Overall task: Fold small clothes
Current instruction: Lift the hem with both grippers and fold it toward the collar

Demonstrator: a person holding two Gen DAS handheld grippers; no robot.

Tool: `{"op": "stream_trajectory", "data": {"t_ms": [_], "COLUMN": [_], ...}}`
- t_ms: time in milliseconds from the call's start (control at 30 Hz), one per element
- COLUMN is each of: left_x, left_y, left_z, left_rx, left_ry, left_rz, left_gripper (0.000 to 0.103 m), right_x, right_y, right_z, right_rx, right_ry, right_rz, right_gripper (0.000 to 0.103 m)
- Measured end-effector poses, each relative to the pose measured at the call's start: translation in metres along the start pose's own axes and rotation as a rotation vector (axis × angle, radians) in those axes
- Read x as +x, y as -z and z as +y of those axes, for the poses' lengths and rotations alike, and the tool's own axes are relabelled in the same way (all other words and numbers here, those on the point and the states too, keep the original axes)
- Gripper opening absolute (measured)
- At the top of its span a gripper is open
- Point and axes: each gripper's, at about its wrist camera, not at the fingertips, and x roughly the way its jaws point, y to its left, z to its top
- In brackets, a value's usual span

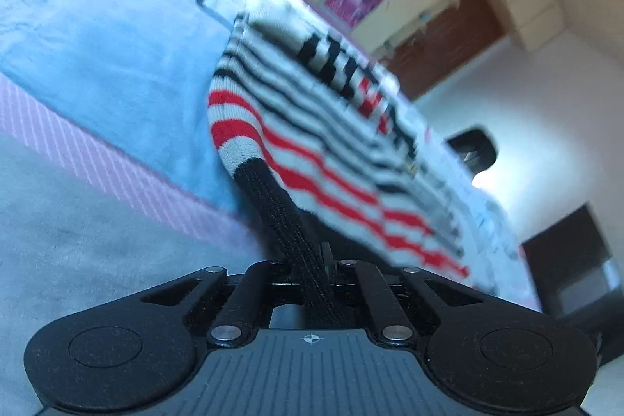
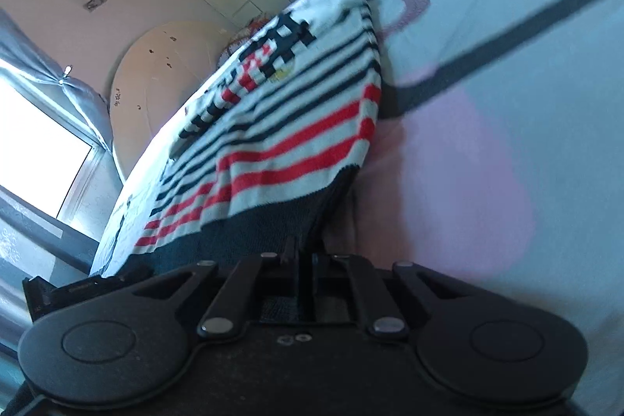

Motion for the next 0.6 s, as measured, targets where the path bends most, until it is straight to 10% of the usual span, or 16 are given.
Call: {"op": "stream_trajectory", "data": {"t_ms": [300,600], "left_x": [-0.006,-0.019], "left_y": [0.011,-0.038], "left_z": [0.036,0.002], "left_rx": [-0.098,-0.057], "left_ry": [-0.035,0.082], "left_rz": [-0.016,-0.169], "left_gripper": [0.003,0.003], "right_x": [0.002,-0.021], "right_y": [0.004,-0.045], "right_z": [-0.011,0.029], "right_rx": [-0.011,-0.131], "right_ry": [0.048,-0.014], "right_rz": [0.035,-0.147], "right_gripper": [0.006,0.006]}}
